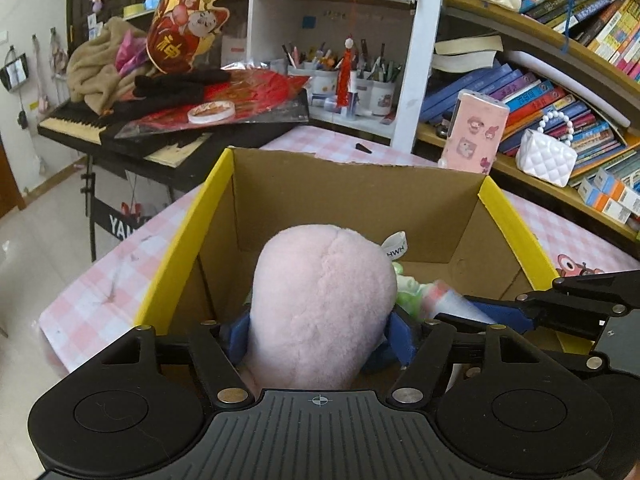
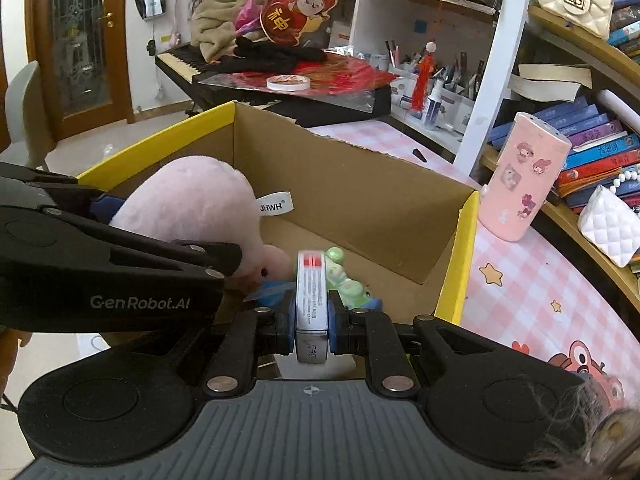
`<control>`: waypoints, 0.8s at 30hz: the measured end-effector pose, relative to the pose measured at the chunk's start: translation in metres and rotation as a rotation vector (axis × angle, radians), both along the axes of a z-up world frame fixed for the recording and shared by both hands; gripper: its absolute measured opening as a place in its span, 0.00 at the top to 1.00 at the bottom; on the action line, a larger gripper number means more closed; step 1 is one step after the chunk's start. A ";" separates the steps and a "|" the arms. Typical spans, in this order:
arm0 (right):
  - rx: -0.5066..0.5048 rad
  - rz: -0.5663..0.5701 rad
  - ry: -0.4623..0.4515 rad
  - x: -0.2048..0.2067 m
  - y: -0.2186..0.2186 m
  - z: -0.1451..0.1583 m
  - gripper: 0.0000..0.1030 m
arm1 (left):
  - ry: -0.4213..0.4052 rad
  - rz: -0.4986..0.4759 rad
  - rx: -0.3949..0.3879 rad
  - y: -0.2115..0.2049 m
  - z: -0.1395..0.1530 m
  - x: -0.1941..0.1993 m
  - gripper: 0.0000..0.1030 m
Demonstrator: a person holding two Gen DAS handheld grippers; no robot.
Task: Organize objects
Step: 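Release the pink pig with the left gripper while the right gripper drops the medicine box inside, then move both open grippers back toward the white eraser and grey toy car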
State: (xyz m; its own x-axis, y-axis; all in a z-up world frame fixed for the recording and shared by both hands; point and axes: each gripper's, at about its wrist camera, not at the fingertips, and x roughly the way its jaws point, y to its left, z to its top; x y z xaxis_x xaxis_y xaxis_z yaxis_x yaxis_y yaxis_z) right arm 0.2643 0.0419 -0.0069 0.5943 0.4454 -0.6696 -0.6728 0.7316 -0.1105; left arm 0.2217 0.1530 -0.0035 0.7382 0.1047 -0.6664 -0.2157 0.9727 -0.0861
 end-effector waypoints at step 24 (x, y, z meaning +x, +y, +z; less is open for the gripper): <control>0.227 -0.353 -0.141 -0.084 -0.058 0.050 0.69 | -0.214 -0.038 0.062 0.002 0.055 -0.096 0.19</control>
State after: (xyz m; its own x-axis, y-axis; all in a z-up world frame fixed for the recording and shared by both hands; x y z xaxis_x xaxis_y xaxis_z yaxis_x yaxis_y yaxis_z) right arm 0.1806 -0.0161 0.0426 0.8149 0.3251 -0.4799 -0.3669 0.9302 0.0070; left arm 0.1260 0.1555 0.0511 0.8665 0.1101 -0.4869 -0.1621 0.9846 -0.0658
